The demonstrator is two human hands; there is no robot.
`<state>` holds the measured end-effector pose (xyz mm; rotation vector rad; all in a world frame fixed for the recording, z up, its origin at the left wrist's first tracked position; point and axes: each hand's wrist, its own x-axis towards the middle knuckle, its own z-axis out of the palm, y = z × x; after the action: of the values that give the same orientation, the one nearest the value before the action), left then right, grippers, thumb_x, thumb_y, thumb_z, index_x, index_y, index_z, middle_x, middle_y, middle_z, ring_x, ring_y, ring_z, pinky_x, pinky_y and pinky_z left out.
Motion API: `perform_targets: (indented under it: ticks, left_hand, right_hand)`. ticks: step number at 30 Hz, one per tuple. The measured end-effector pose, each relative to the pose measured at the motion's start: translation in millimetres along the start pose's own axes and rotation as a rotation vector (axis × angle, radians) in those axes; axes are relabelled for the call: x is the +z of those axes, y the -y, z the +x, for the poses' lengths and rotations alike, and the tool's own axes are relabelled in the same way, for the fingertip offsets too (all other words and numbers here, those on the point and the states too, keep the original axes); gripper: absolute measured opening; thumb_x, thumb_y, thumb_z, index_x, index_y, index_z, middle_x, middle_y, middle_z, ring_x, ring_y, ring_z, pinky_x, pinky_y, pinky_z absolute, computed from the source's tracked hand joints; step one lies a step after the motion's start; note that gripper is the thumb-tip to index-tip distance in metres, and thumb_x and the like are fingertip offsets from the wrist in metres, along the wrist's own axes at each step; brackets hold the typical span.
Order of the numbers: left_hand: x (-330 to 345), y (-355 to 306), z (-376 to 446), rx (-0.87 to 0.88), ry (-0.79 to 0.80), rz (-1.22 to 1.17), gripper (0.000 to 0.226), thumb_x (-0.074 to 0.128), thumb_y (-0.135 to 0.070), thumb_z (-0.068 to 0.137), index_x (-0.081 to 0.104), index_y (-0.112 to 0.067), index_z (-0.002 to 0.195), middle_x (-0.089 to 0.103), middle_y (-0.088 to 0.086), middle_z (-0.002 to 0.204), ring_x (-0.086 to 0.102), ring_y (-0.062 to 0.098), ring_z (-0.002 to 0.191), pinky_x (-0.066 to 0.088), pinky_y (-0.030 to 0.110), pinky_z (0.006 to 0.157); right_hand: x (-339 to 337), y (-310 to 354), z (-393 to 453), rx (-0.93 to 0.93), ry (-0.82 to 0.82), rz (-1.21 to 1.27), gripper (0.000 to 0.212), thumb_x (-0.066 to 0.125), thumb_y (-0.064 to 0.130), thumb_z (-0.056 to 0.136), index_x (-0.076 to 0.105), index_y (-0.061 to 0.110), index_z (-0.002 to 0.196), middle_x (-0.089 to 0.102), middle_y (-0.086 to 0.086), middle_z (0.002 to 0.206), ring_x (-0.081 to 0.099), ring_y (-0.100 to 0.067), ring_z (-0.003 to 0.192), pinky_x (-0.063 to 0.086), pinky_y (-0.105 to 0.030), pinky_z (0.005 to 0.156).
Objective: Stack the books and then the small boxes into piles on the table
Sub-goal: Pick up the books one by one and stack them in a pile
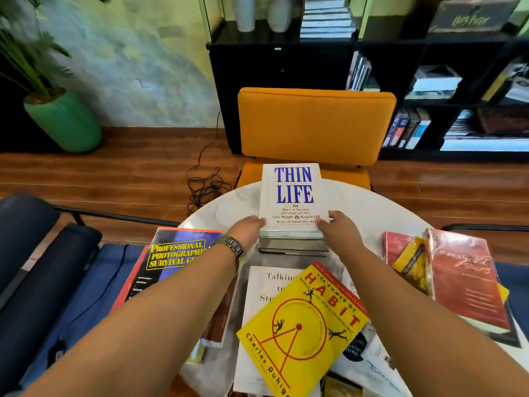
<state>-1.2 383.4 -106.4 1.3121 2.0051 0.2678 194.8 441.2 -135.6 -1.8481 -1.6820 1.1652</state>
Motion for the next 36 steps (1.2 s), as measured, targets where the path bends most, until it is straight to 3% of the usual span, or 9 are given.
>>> perform_targets:
  ticks: [4,8,17,21,27,30,36]
  left_hand:
    - [6.9,-0.9,6.6,0.079,0.044,0.247,0.04,0.035,0.003,0.096,0.041,0.0,0.136,0.045,0.021,0.137,0.047,0.032,0.125,0.034,0.031,0.1]
    - [15.3,4.2,10.3,0.123,0.06,0.382,0.042,0.033,0.007,0.094,0.043,0.002,0.134,0.043,0.025,0.136,0.049,0.035,0.122,0.038,0.034,0.099]
    - [14.2,4.7,-2.8,0.171,0.114,0.473,0.049,0.041,0.005,0.092,0.034,0.001,0.14,0.038,0.023,0.141,0.044,0.034,0.128,0.034,0.033,0.101]
    - [14.8,1.9,-8.6,0.18,0.117,0.482,0.047,0.042,0.004,0.091,0.037,0.001,0.137,0.041,0.023,0.135,0.047,0.035,0.123,0.037,0.033,0.094]
    - [17.9,1.3,-11.7,0.153,0.102,0.429,0.047,0.043,0.004,0.091,0.038,0.0,0.138,0.041,0.022,0.135,0.048,0.035,0.121,0.039,0.032,0.096]
    - [19.1,1.5,-12.7,0.085,0.097,0.288,0.048,0.037,0.006,0.093,0.036,0.0,0.14,0.037,0.023,0.141,0.047,0.036,0.124,0.038,0.033,0.101]
    - [15.4,-7.0,-28.1,-0.044,0.04,-0.123,0.061,0.034,-0.038,0.101,0.016,-0.009,0.151,0.022,0.011,0.157,0.026,0.027,0.143,0.024,0.033,0.112]
  right_hand:
    - [2.8,-10.7,0.7,0.026,0.003,-0.06,0.037,0.055,0.025,0.095,0.056,0.012,0.129,0.061,-0.007,0.13,0.06,-0.025,0.111,0.038,-0.023,0.075]
    - [5.5,-20.1,-4.3,0.045,0.007,-0.055,0.036,0.06,0.026,0.092,0.058,0.012,0.125,0.065,-0.006,0.125,0.062,-0.023,0.106,0.039,-0.026,0.076]
    - [5.0,-24.0,-9.9,0.078,0.012,-0.071,0.035,0.064,0.027,0.089,0.061,0.014,0.121,0.068,-0.004,0.119,0.064,-0.021,0.099,0.043,-0.028,0.075]
    - [5.7,-21.8,-13.1,0.087,-0.002,-0.062,0.036,0.064,0.026,0.09,0.058,0.013,0.124,0.066,-0.005,0.123,0.063,-0.022,0.102,0.043,-0.028,0.077]
    - [7.2,-20.8,-18.0,0.104,-0.013,-0.04,0.04,0.061,0.027,0.093,0.054,0.013,0.13,0.063,-0.008,0.128,0.06,-0.025,0.11,0.04,-0.028,0.08]
    - [6.9,-21.5,-18.3,0.114,-0.001,-0.047,0.039,0.059,0.029,0.094,0.054,0.013,0.13,0.062,-0.008,0.128,0.06,-0.026,0.11,0.04,-0.028,0.08]
    - [6.1,-19.9,-29.7,0.088,-0.006,-0.05,0.049,0.053,0.033,0.097,0.041,0.018,0.142,0.053,-0.006,0.14,0.056,-0.026,0.12,0.045,-0.037,0.092]
